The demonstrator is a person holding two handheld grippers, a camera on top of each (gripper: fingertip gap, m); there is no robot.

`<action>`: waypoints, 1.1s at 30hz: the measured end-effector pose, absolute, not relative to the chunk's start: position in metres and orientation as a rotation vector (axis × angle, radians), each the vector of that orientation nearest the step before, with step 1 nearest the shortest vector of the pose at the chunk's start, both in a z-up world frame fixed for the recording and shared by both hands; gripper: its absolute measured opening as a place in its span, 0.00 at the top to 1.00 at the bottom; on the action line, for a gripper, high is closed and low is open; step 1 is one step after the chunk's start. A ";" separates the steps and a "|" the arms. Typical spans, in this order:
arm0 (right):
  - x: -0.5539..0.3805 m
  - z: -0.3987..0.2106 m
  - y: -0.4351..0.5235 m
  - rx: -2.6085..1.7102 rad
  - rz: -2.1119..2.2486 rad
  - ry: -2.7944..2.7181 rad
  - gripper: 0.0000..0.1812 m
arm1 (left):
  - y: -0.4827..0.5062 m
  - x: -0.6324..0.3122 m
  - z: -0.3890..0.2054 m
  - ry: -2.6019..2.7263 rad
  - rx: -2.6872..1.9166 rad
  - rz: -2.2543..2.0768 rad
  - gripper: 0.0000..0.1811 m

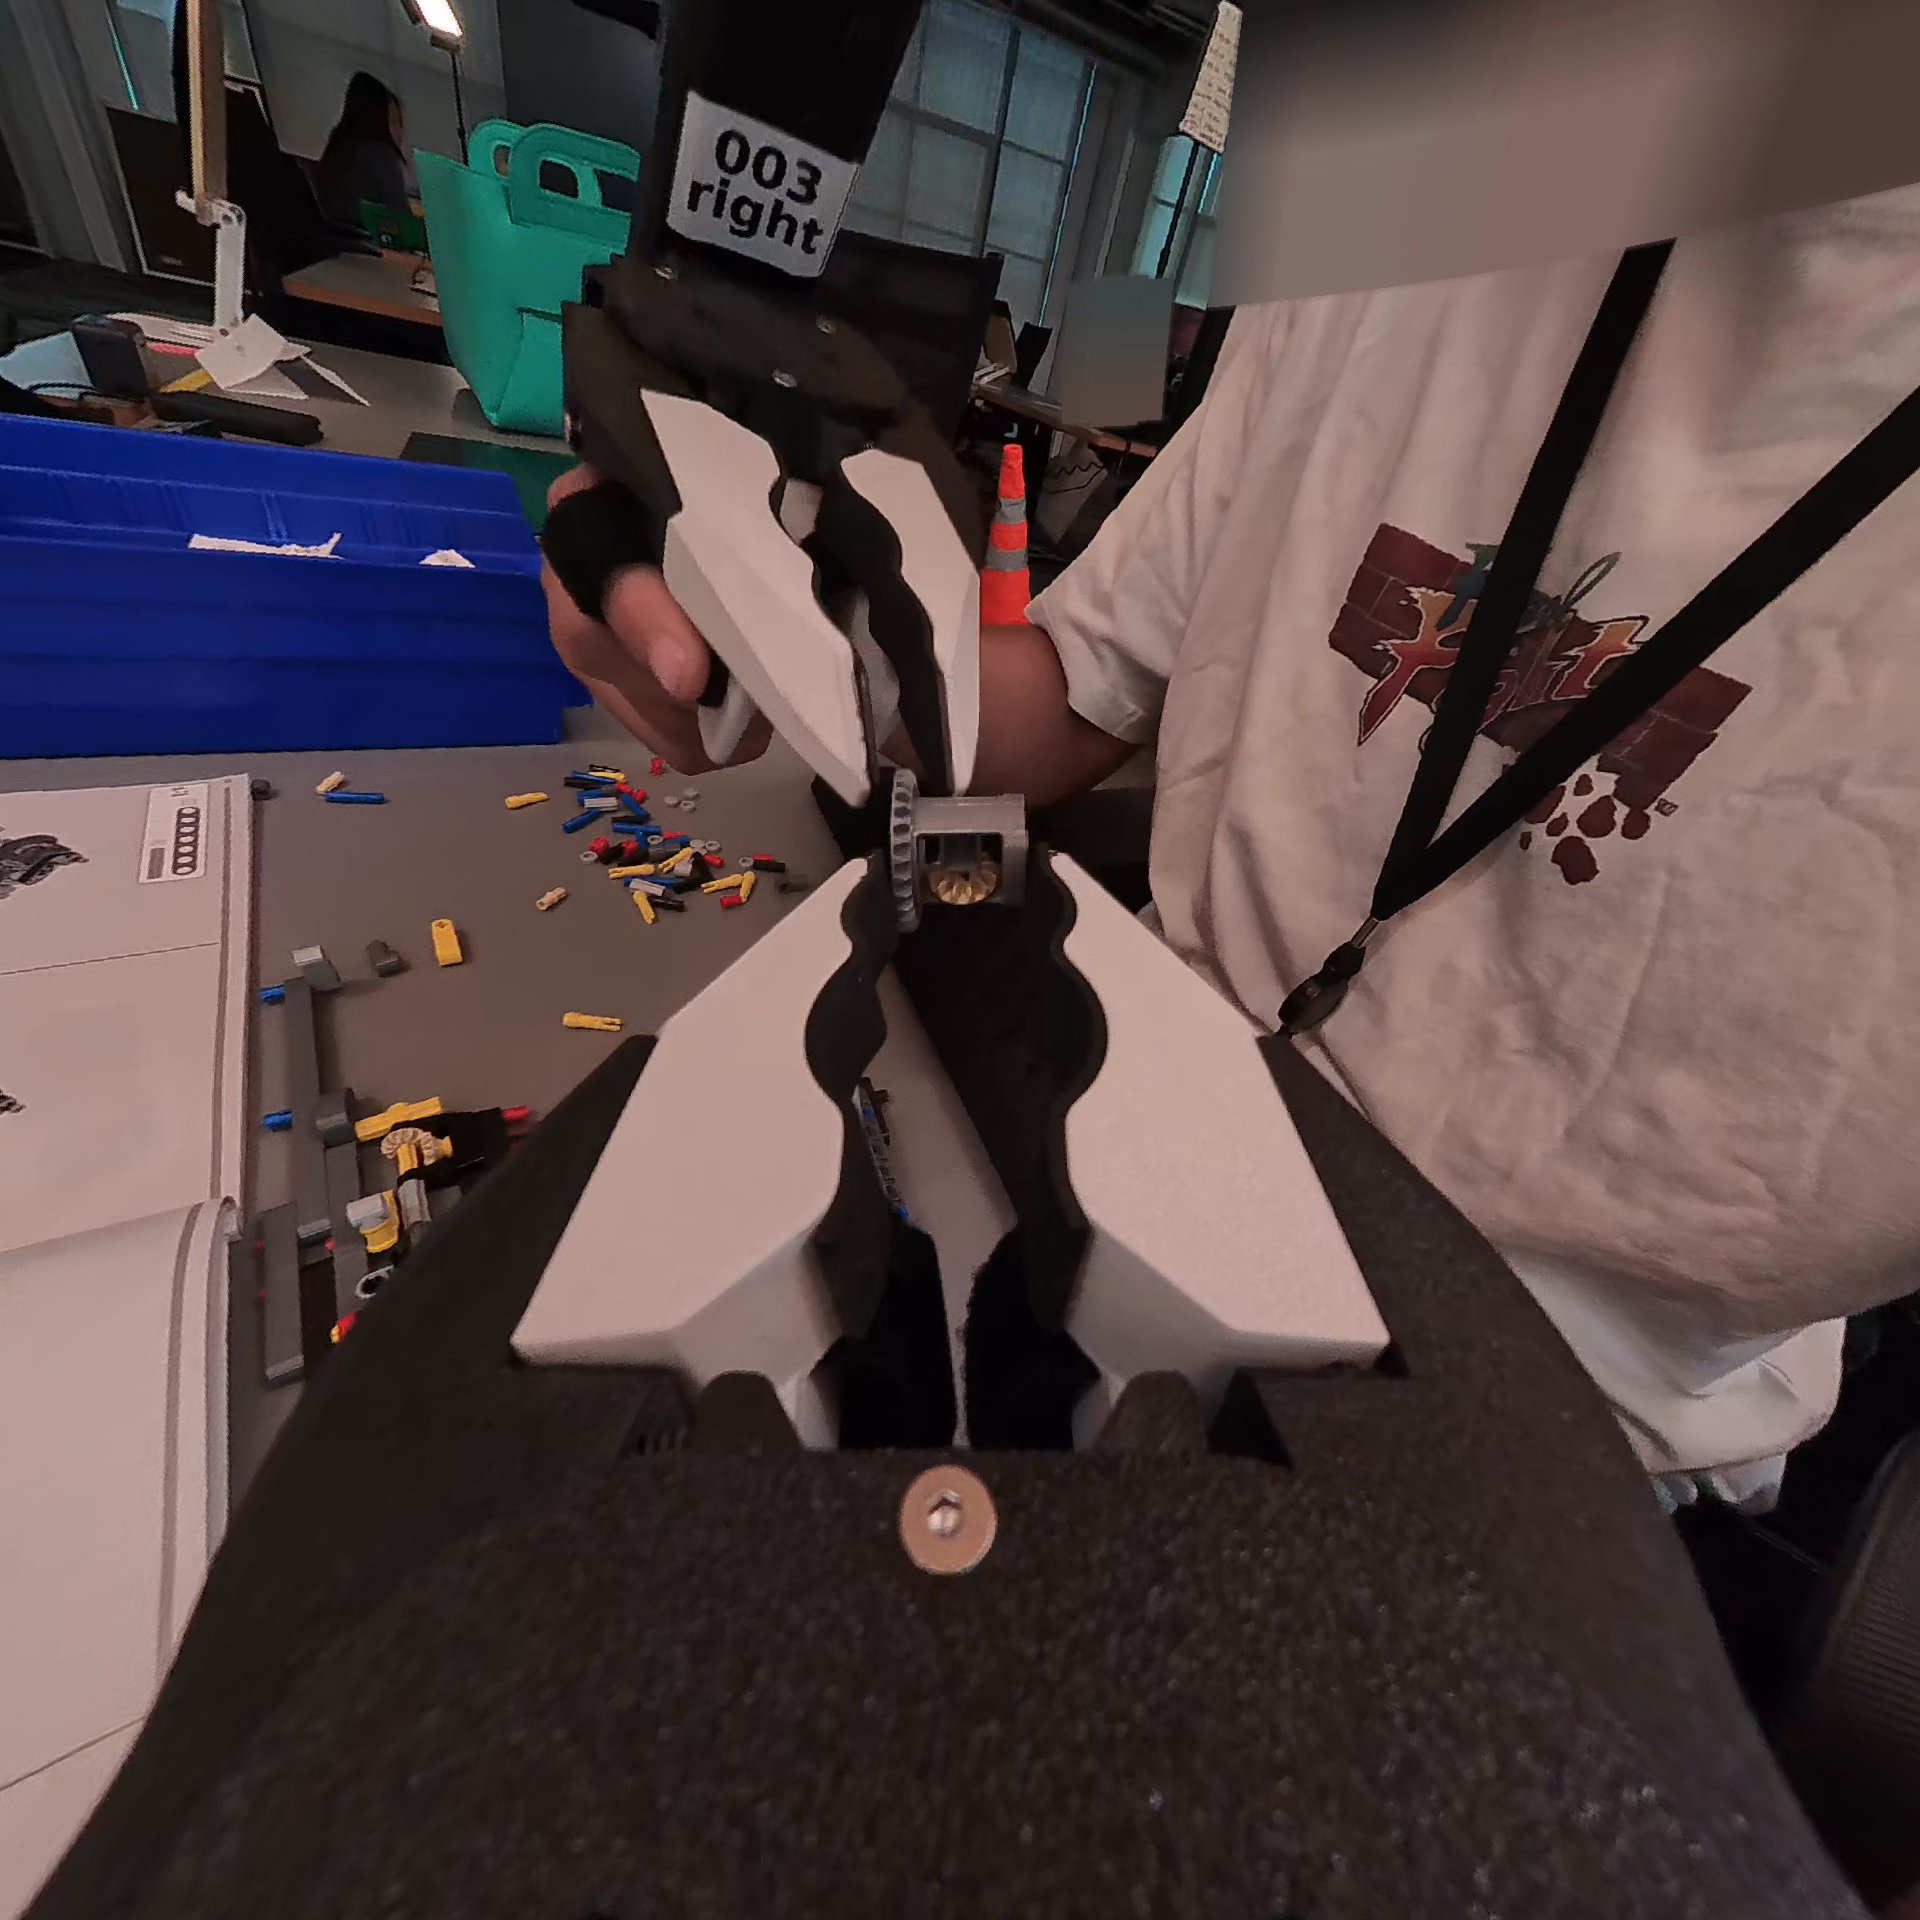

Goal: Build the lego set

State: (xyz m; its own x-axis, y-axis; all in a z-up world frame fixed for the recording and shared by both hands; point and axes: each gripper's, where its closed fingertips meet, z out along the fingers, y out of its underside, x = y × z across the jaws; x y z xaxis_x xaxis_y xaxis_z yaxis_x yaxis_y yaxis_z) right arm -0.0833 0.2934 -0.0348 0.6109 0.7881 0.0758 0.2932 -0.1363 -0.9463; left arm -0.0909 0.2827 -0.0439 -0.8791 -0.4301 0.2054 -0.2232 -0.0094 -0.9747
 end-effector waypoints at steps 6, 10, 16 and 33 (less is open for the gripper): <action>-0.081 -0.038 0.299 -1.726 0.574 -0.848 0.97 | 0.285 -0.084 -0.045 2.059 -0.724 -1.991 0.87; -0.065 -0.040 0.315 -1.797 0.581 -0.643 0.99 | 0.300 -0.069 -0.045 1.950 -0.825 -1.980 0.87; -0.036 -0.047 0.330 -1.818 0.453 -0.473 0.99 | 0.320 -0.046 -0.054 1.847 -0.959 -1.876 0.84; 0.205 -0.096 0.300 -1.830 -0.244 0.315 0.99 | 0.405 0.010 -0.103 1.262 -1.540 -1.405 0.86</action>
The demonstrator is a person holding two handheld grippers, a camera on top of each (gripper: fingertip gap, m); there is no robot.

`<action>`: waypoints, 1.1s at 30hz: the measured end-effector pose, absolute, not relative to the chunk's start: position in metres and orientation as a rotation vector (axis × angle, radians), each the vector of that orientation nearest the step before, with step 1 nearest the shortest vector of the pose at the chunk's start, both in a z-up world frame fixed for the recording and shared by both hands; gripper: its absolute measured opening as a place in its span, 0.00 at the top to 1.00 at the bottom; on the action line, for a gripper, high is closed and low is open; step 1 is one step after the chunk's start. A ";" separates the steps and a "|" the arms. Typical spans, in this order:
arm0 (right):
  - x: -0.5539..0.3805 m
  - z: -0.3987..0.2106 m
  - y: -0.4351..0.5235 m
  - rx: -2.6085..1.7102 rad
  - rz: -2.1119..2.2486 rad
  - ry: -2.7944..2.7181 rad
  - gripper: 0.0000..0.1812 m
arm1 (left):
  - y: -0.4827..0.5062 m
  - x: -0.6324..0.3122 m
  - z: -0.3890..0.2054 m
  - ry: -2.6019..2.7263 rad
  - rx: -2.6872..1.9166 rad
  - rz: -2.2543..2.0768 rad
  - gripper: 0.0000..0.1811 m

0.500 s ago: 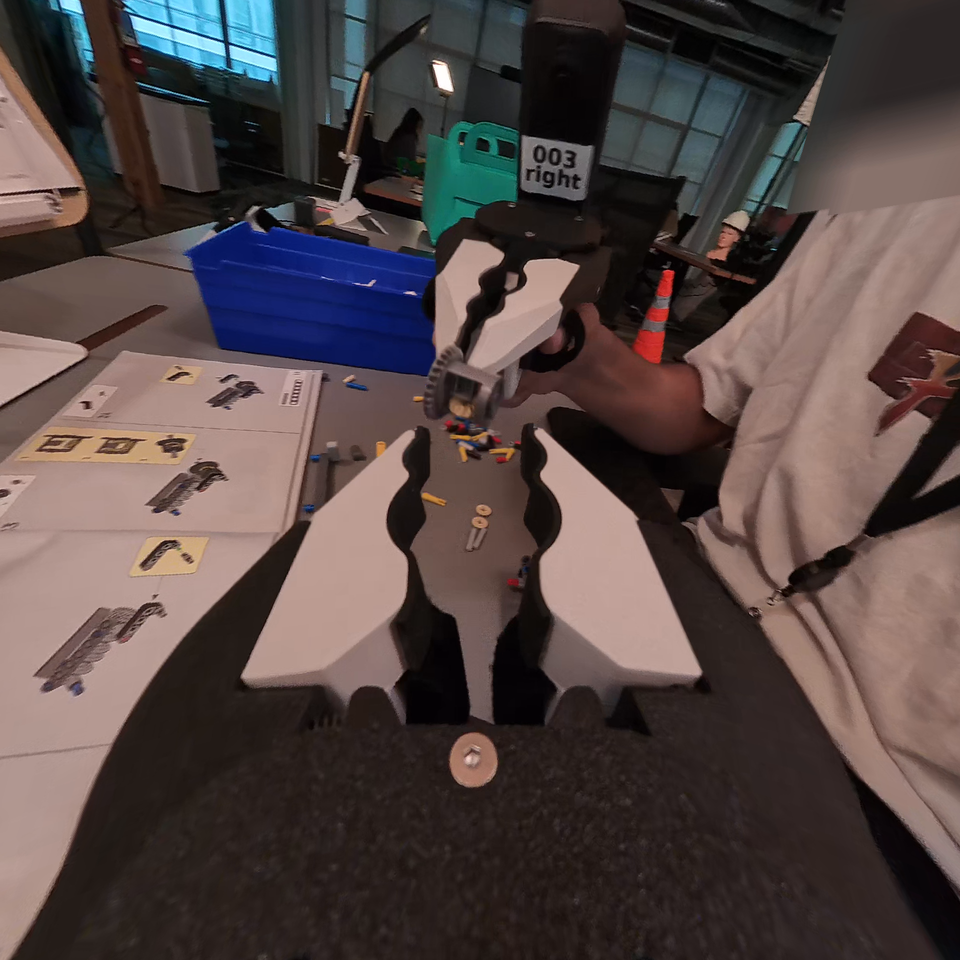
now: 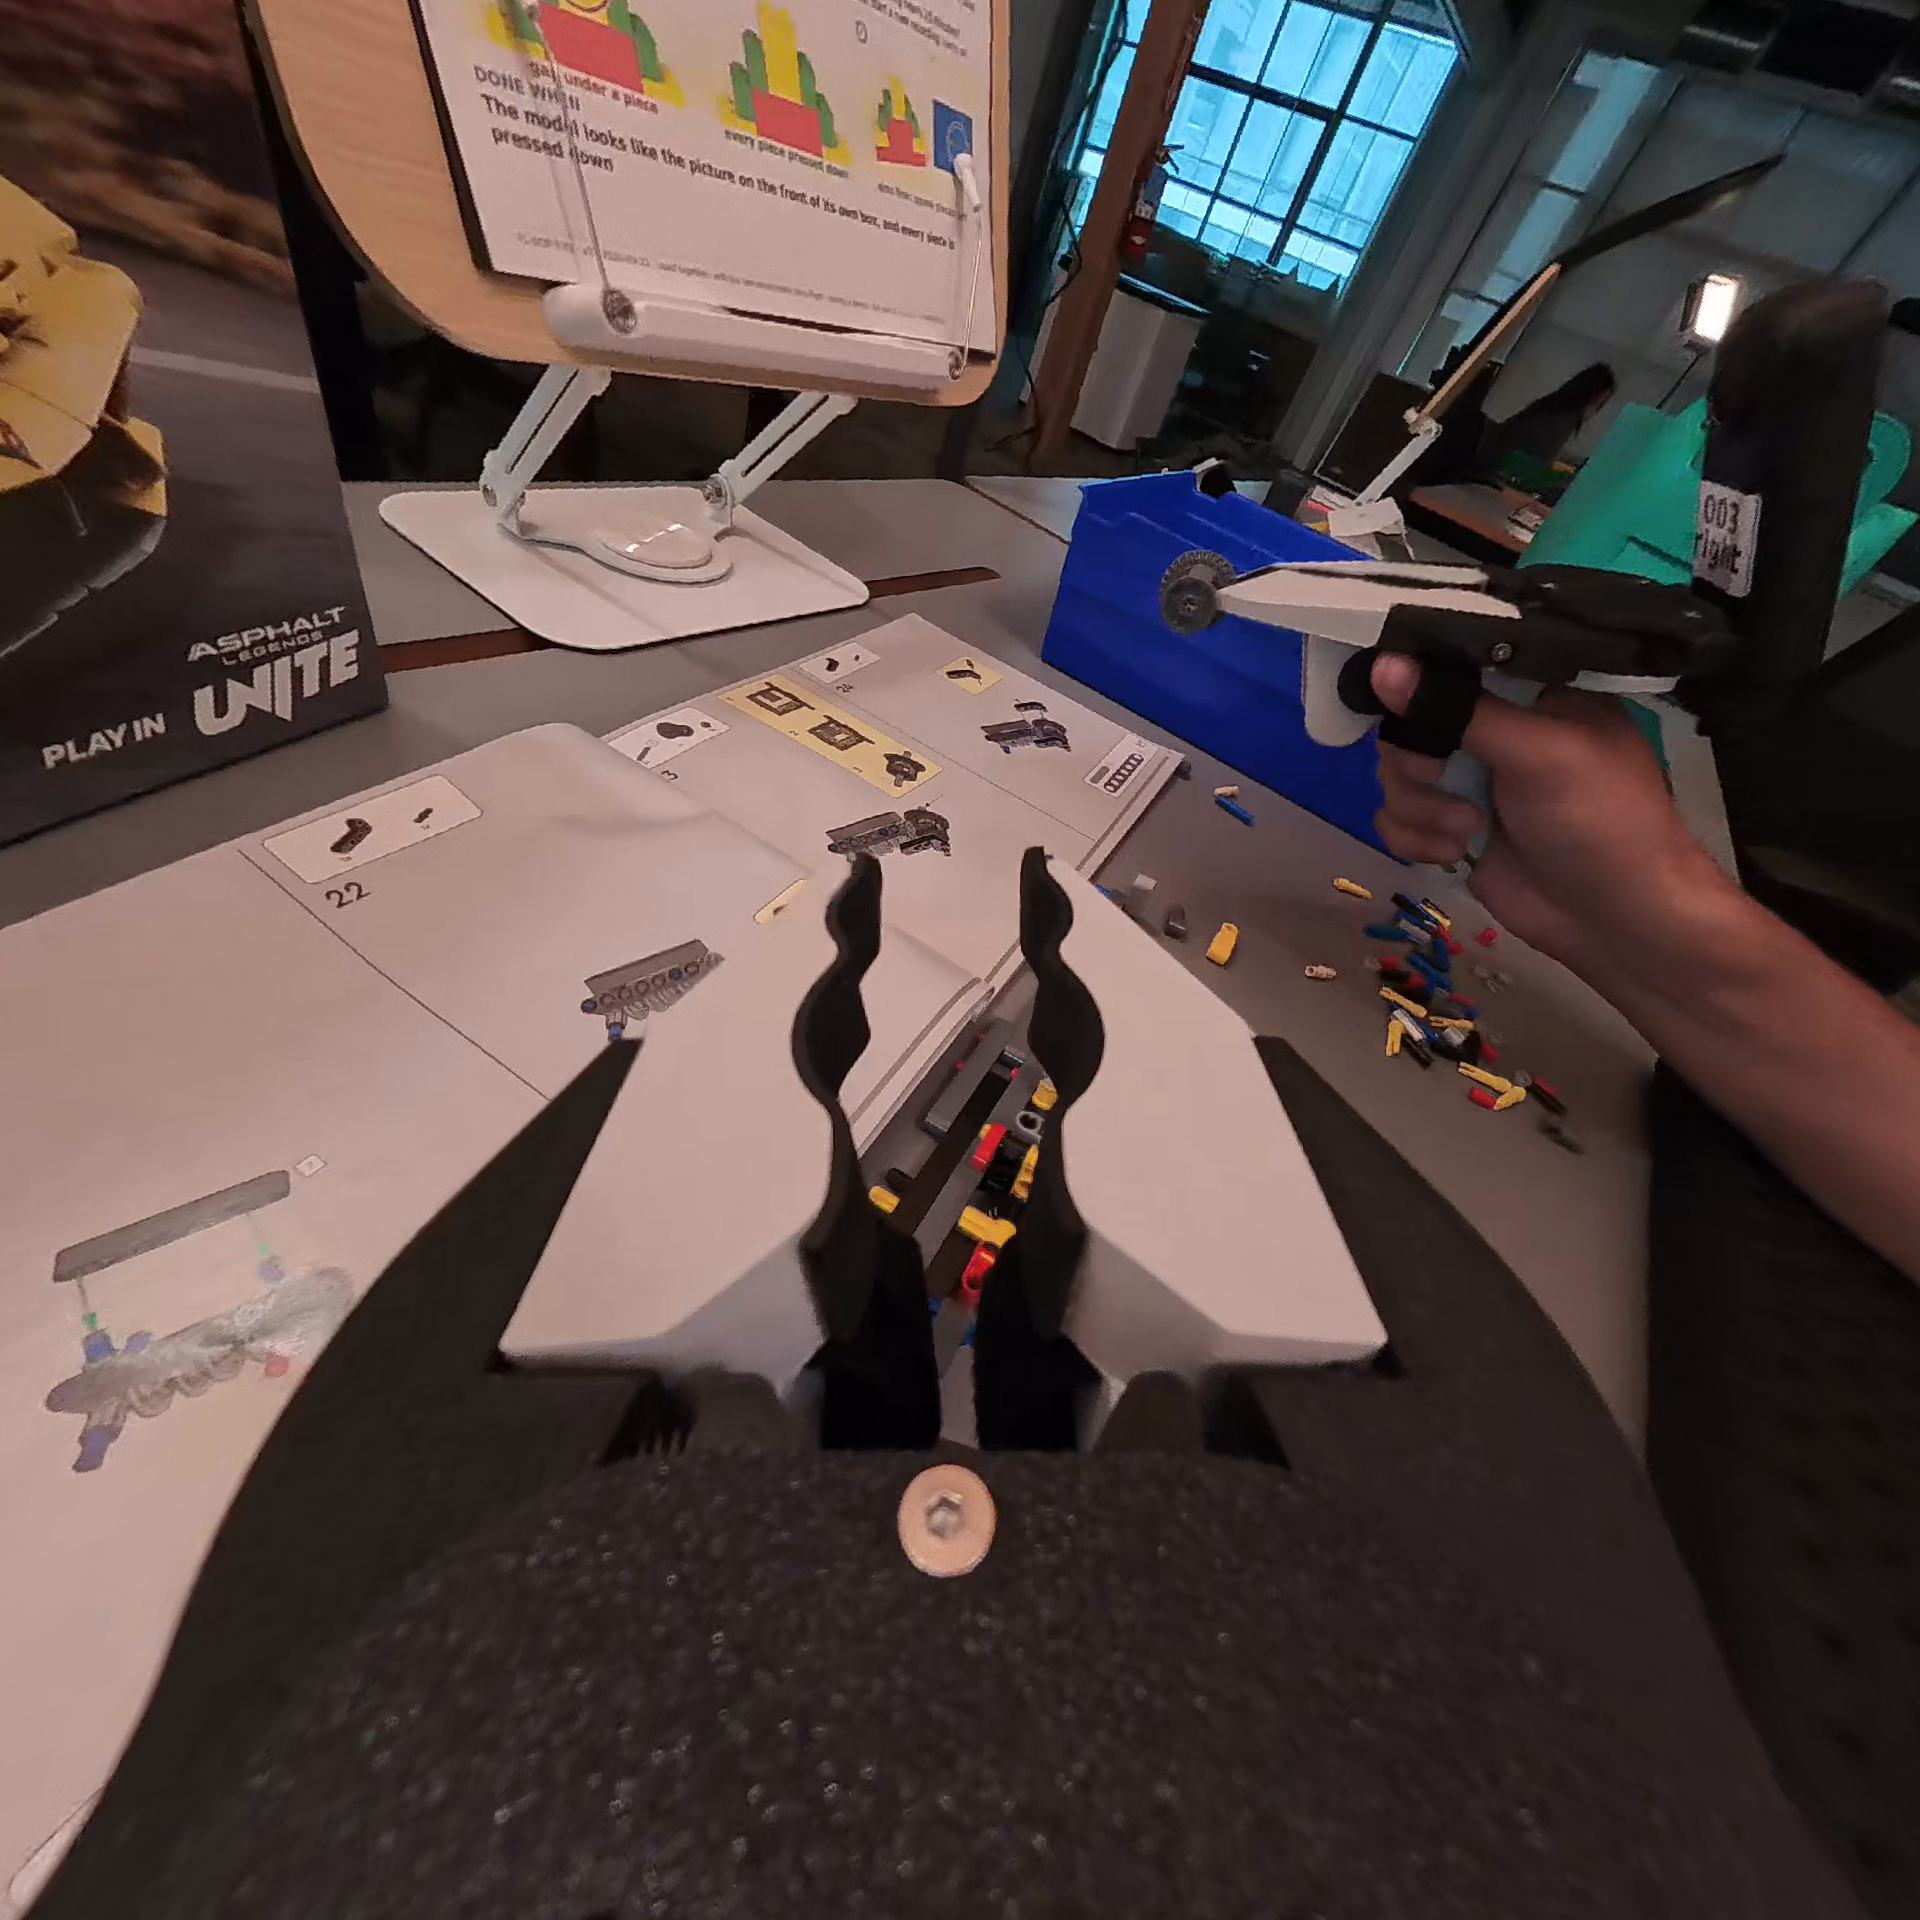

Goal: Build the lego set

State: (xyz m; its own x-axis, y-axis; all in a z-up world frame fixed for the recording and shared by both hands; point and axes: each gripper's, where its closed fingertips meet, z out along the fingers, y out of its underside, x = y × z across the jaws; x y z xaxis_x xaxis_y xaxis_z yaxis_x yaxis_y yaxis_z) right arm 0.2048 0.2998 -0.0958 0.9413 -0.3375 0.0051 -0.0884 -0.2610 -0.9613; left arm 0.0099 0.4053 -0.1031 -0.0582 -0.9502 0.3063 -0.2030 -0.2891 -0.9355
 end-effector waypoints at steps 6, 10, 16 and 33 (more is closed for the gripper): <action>0.210 -0.104 0.300 -1.846 -0.281 0.350 0.99 | 0.418 0.005 -0.113 1.274 -1.572 -1.354 0.87; 0.209 -0.108 0.303 -1.855 -0.277 0.360 0.99 | 0.436 0.003 -0.128 1.293 -1.592 -1.144 0.88; 0.209 -0.109 0.304 -1.859 -0.301 0.364 0.99 | 0.435 0.005 -0.137 1.385 -1.490 -0.937 0.90; 0.202 -0.108 0.307 -1.866 -0.280 0.338 0.99 | 0.429 0.008 -0.132 1.387 -1.456 -0.972 0.91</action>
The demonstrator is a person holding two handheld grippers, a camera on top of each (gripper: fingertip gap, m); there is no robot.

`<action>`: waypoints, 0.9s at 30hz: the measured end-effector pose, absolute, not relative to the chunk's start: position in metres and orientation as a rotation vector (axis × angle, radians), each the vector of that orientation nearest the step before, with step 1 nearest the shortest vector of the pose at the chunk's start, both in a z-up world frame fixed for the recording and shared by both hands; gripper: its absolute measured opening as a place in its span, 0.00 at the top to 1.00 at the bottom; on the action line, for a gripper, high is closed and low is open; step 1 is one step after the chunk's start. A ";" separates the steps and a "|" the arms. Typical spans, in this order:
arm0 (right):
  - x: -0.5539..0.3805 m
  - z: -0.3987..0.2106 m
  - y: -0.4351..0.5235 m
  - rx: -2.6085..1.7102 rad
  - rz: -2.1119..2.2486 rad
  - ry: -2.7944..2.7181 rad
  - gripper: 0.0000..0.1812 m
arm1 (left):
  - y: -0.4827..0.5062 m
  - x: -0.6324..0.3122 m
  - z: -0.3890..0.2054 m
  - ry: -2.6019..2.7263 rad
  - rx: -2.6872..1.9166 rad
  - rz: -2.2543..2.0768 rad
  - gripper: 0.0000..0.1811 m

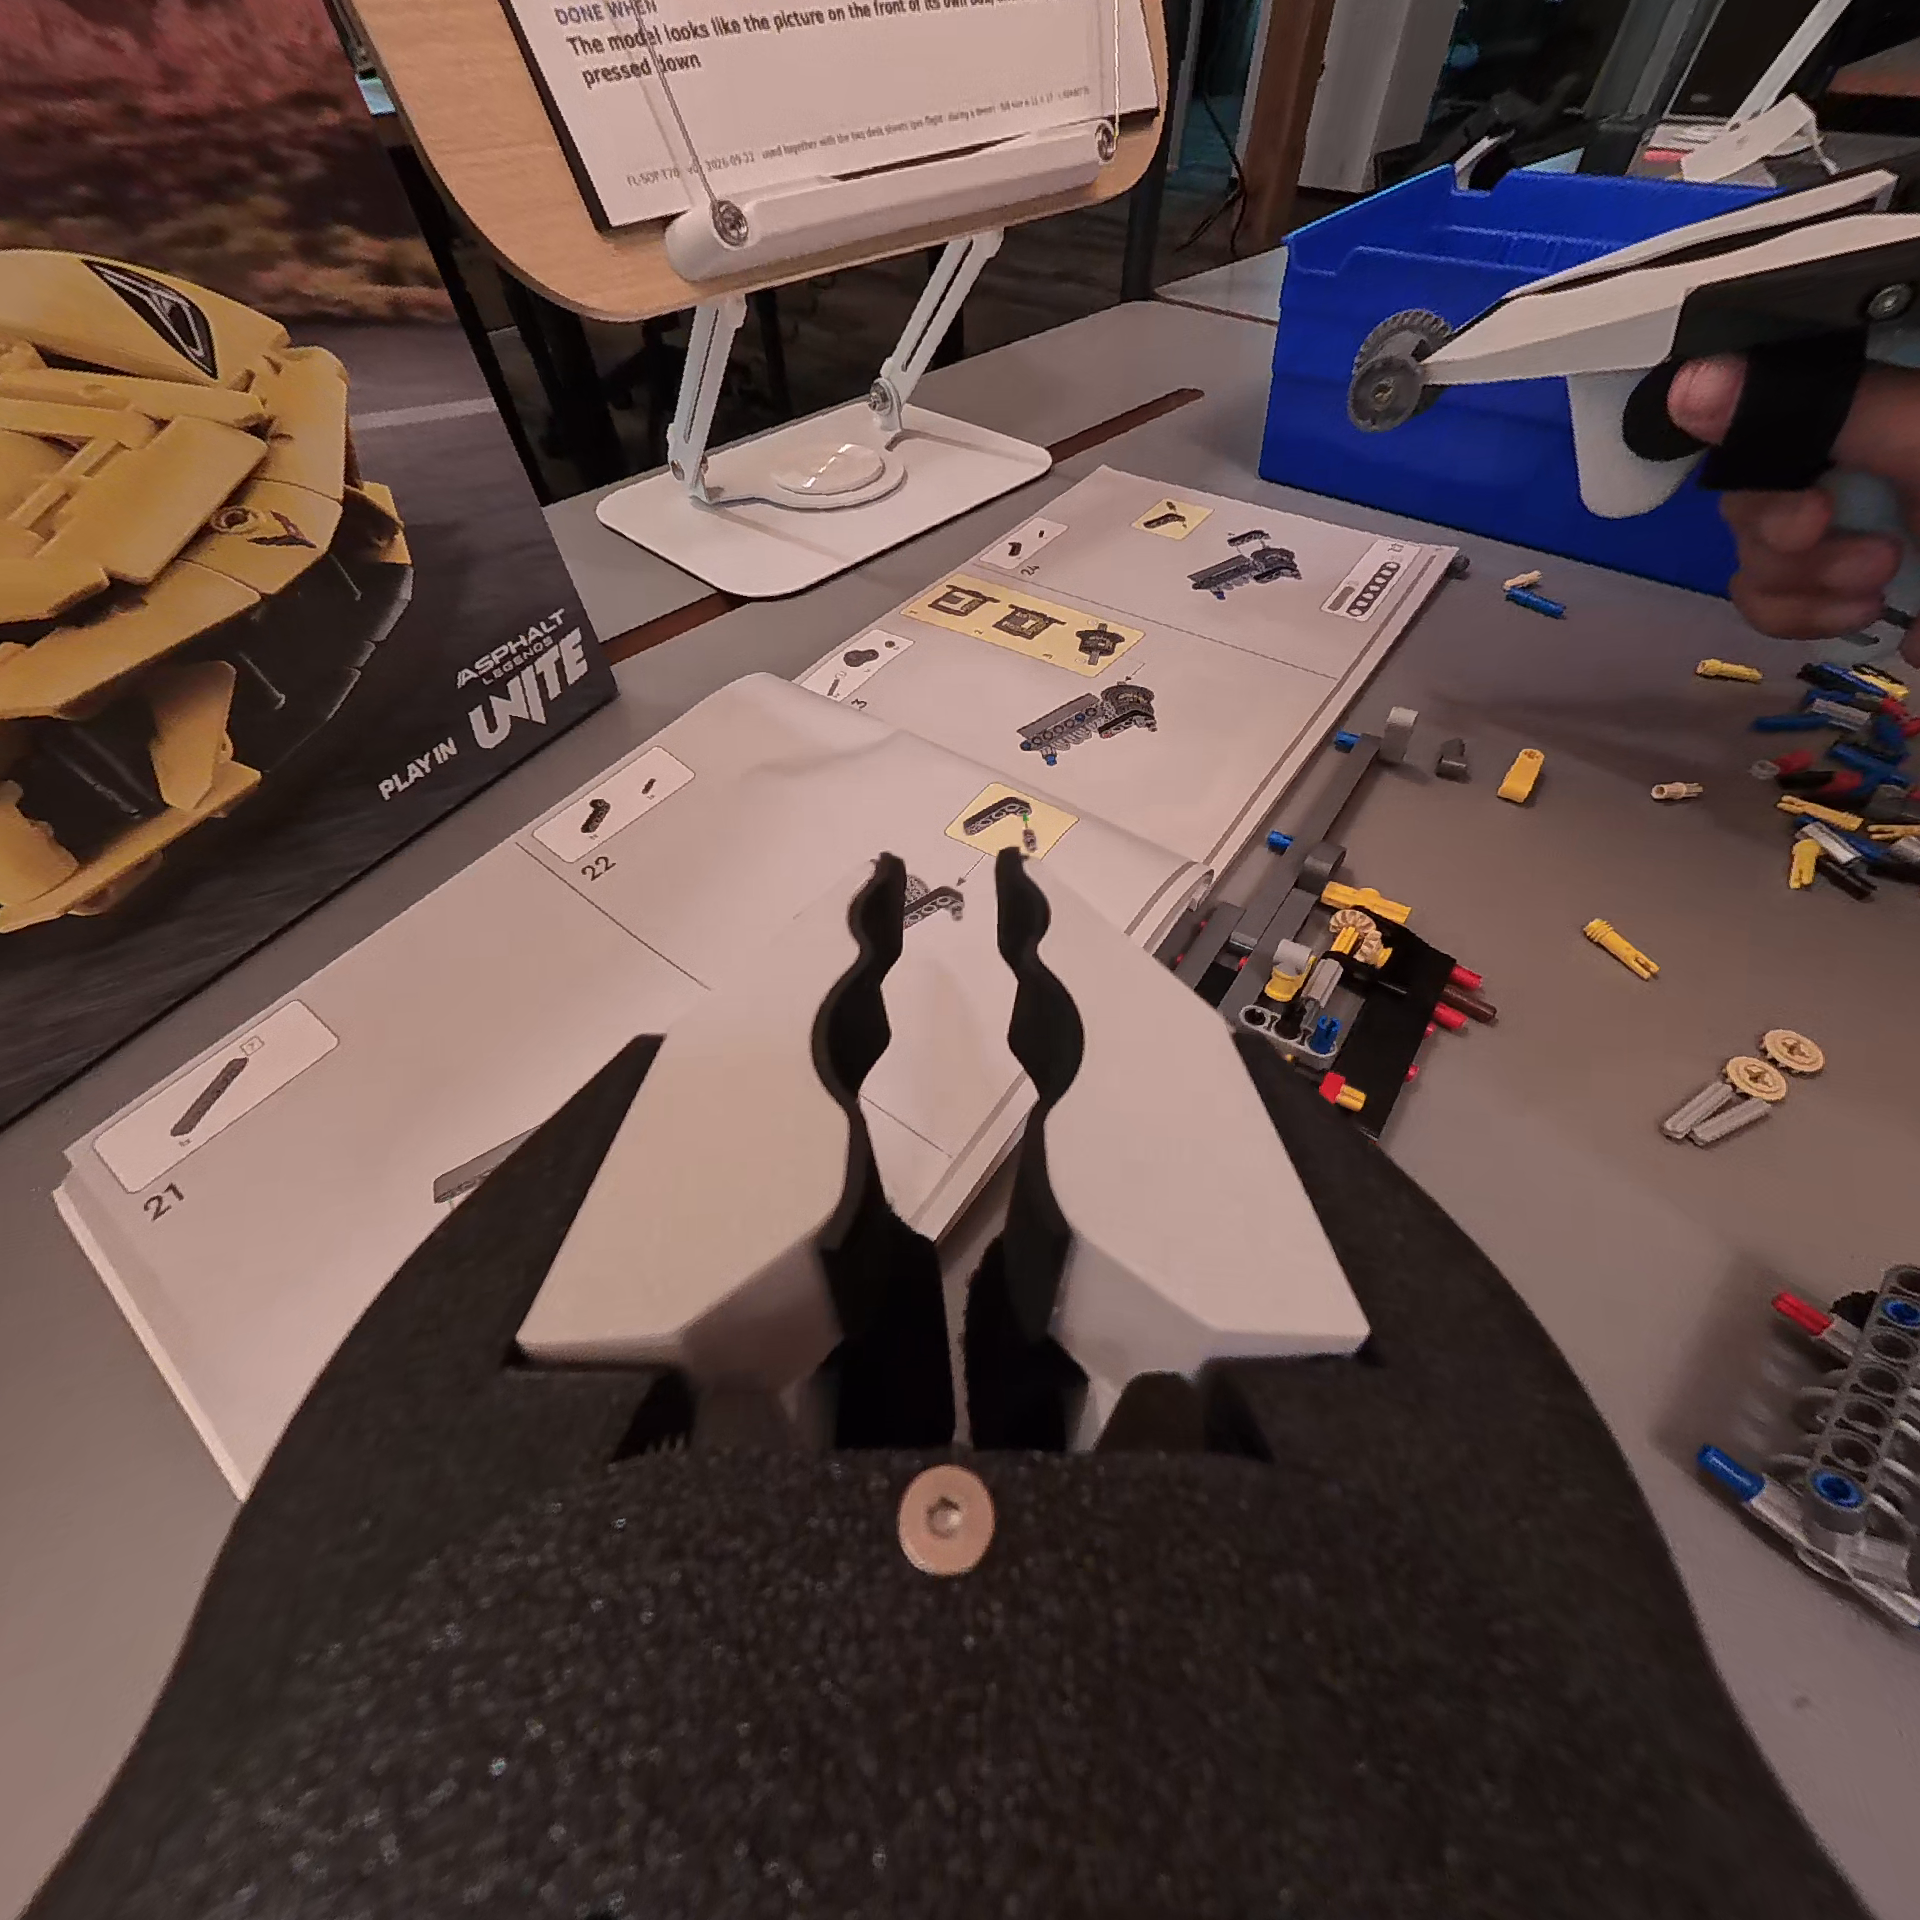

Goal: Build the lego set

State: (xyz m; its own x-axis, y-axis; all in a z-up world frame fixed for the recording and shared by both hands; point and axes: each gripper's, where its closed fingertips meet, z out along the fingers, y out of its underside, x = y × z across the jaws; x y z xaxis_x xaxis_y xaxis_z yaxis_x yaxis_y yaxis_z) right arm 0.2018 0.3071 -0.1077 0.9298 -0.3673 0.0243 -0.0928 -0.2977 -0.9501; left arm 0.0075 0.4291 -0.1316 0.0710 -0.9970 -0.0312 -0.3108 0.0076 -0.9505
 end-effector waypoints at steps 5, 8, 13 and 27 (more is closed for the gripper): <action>0.192 -0.106 0.312 -1.868 -0.238 0.314 0.99 | 0.421 0.010 -0.129 1.439 -1.360 -0.891 0.91; 0.170 -0.104 0.321 -1.871 -0.132 0.281 0.99 | 0.401 0.014 -0.127 1.527 -1.197 -0.776 0.90; 0.120 -0.094 0.338 -1.852 0.031 0.199 0.99 | 0.363 0.028 -0.119 1.522 -1.235 -0.971 0.87; 0.046 -0.098 0.358 -1.888 0.118 0.019 0.99 | 0.359 0.037 -0.105 1.406 -1.304 -1.103 0.88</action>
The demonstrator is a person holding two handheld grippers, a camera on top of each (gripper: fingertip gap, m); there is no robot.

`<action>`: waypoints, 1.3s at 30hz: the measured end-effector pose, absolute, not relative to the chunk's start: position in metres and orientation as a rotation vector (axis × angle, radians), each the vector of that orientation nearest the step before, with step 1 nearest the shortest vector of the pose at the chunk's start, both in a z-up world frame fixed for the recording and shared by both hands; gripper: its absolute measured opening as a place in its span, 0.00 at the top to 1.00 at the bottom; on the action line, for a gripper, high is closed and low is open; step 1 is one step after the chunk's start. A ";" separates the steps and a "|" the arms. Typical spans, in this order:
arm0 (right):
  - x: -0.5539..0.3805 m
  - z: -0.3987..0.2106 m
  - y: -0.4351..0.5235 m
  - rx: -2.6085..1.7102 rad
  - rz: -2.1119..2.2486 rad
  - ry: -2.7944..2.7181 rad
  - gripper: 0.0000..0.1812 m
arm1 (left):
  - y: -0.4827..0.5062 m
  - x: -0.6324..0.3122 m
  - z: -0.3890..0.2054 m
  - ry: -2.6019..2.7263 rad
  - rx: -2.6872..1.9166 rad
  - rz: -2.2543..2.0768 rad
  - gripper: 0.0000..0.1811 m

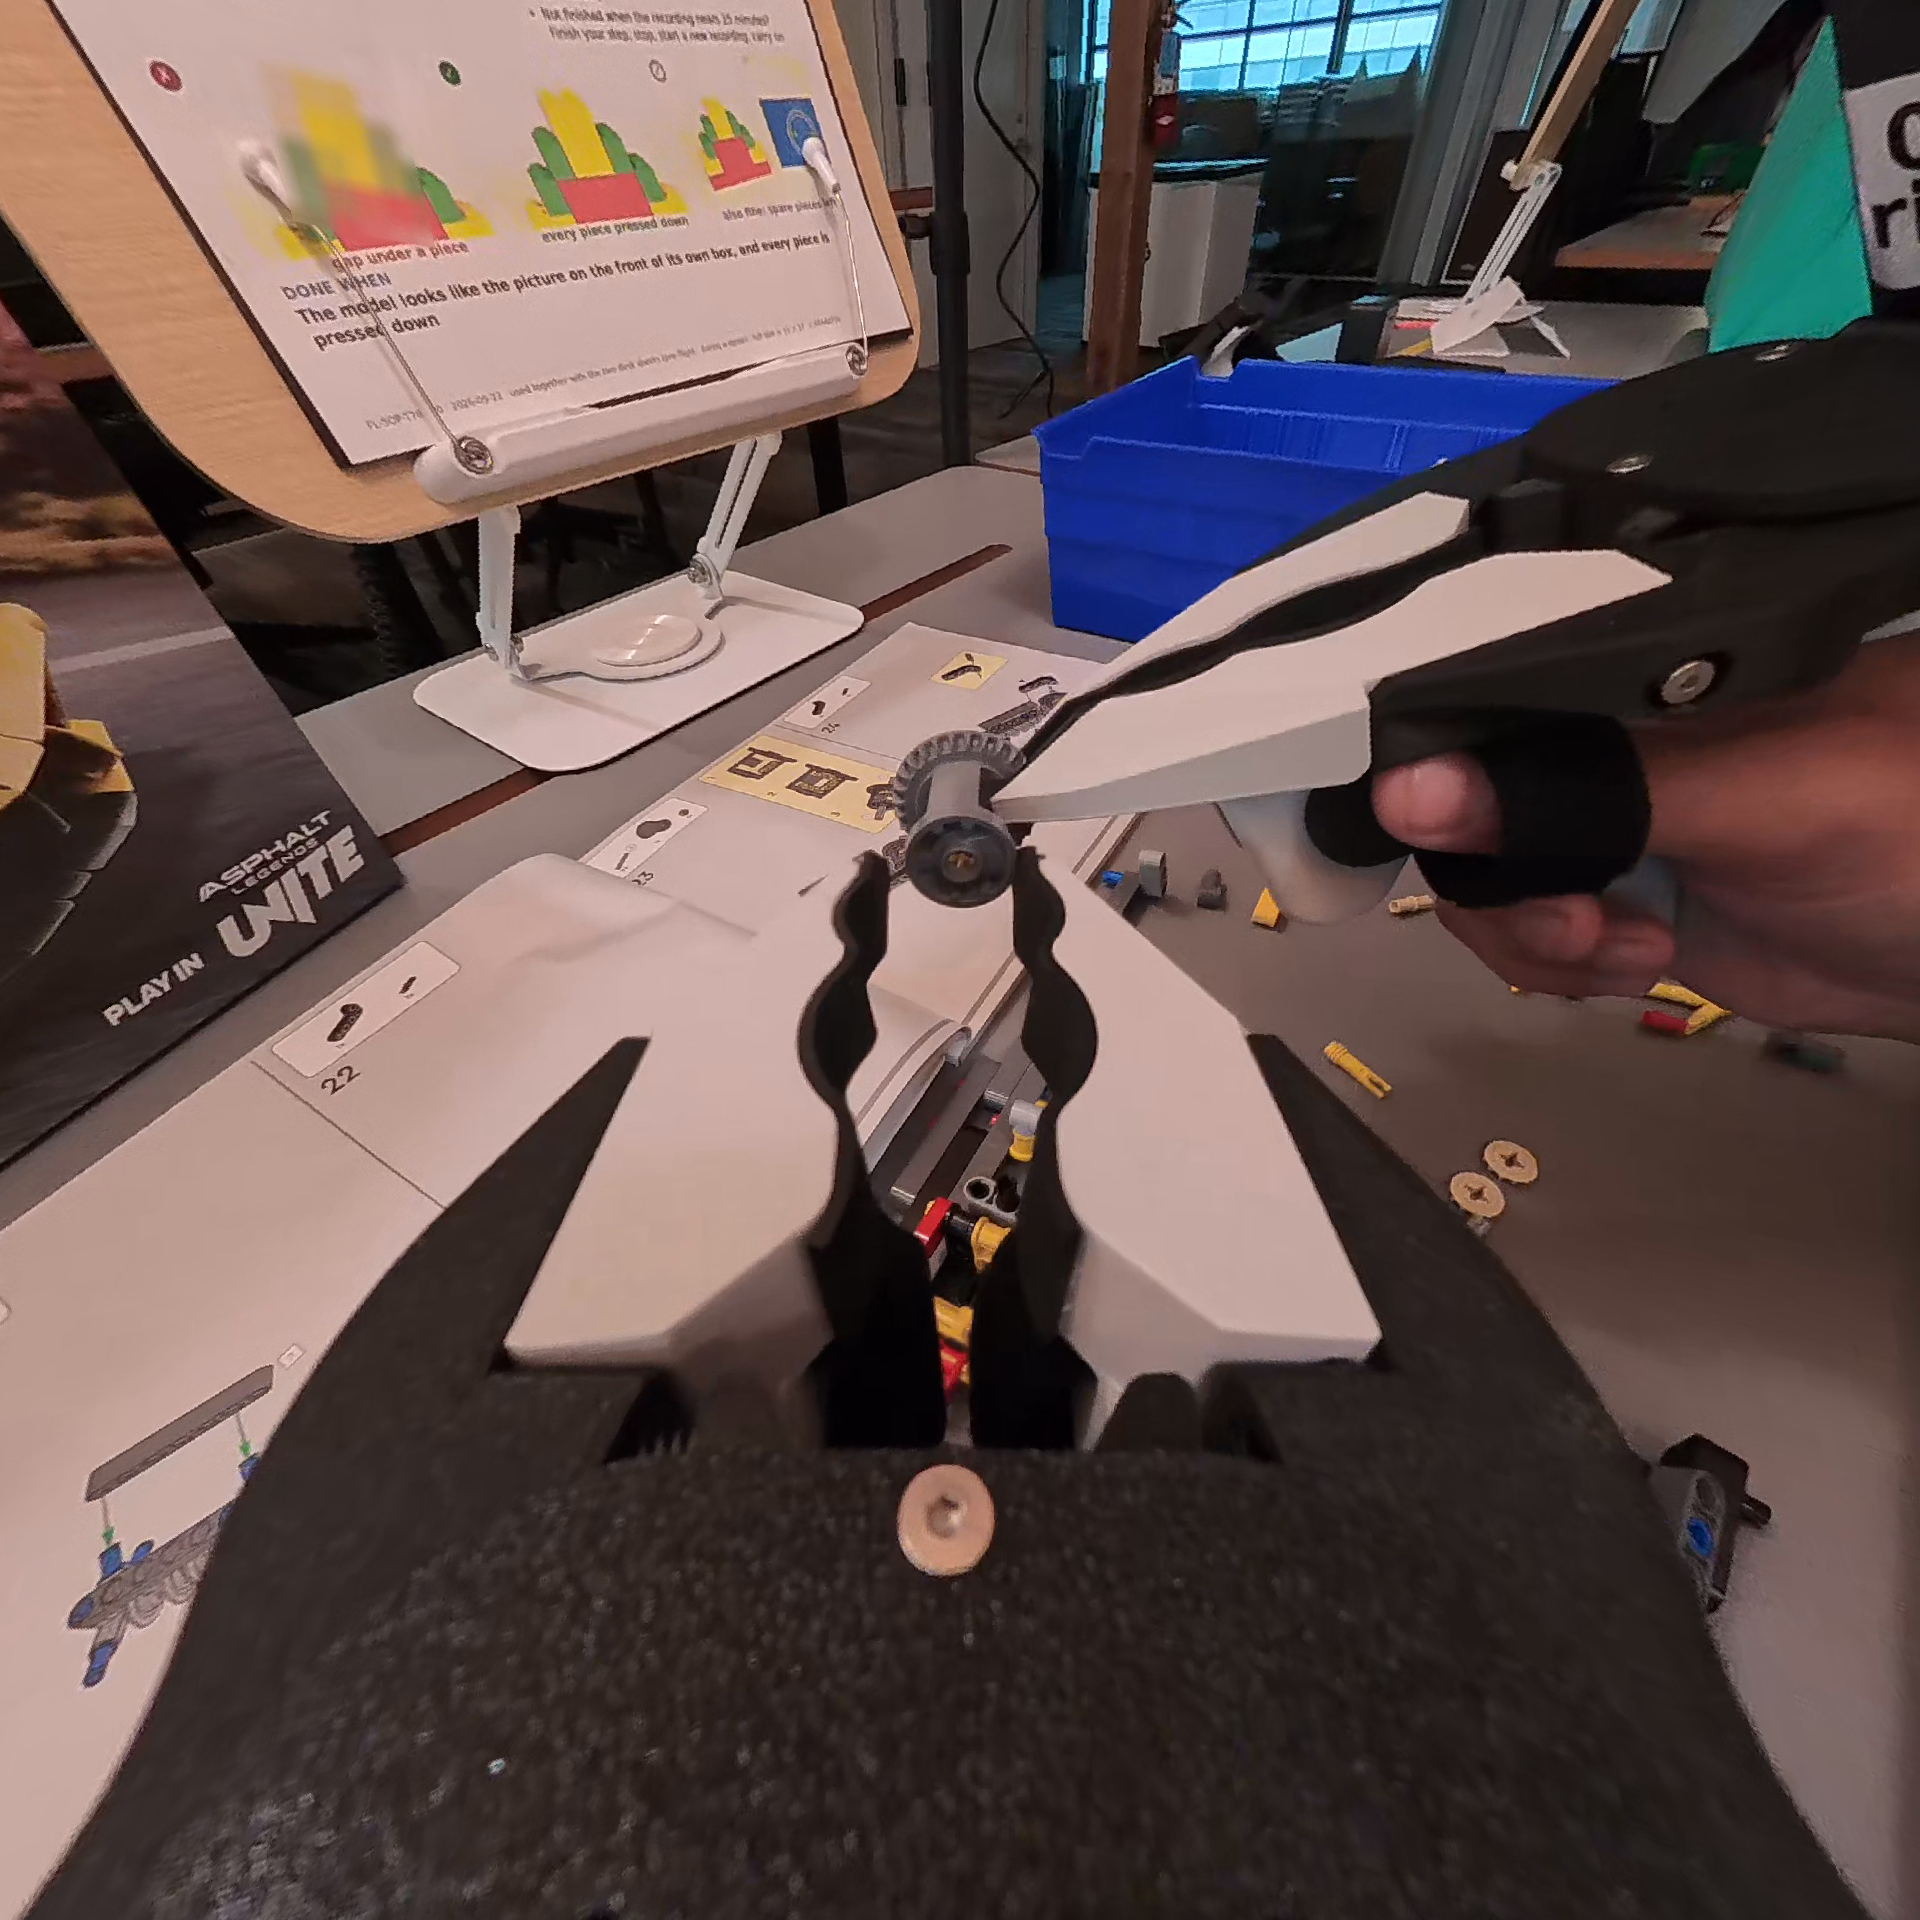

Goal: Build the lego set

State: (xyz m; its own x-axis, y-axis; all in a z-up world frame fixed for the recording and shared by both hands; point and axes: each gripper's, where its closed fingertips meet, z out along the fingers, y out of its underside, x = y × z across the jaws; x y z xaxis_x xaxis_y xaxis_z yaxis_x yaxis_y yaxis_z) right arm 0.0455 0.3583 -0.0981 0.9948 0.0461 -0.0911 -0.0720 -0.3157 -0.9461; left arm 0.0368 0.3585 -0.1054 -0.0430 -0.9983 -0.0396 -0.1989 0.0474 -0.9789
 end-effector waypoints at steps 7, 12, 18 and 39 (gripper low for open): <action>0.046 -0.100 0.358 -1.898 0.113 0.019 0.99 | 0.356 0.036 -0.107 1.417 -1.296 -1.092 0.90; 0.045 -0.103 0.358 -1.908 0.108 0.010 0.99 | 0.356 0.036 -0.110 1.421 -1.324 -1.126 0.90; 0.042 -0.103 0.359 -1.903 0.127 -0.004 0.98 | 0.358 0.033 -0.107 1.392 -1.356 -1.221 0.90; 0.046 -0.087 0.352 -1.816 0.160 -0.035 0.97 | 0.372 0.026 -0.102 1.350 -1.365 -1.269 0.90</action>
State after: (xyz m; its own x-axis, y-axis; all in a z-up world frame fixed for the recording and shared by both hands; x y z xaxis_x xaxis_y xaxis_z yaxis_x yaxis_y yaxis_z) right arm 0.0460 0.3523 -0.0871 0.9900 0.1086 -0.0903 -0.0608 -0.2494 -0.9665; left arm 0.0257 0.3724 -0.1022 -0.0805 -0.9908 0.1088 -0.1694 -0.0940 -0.9811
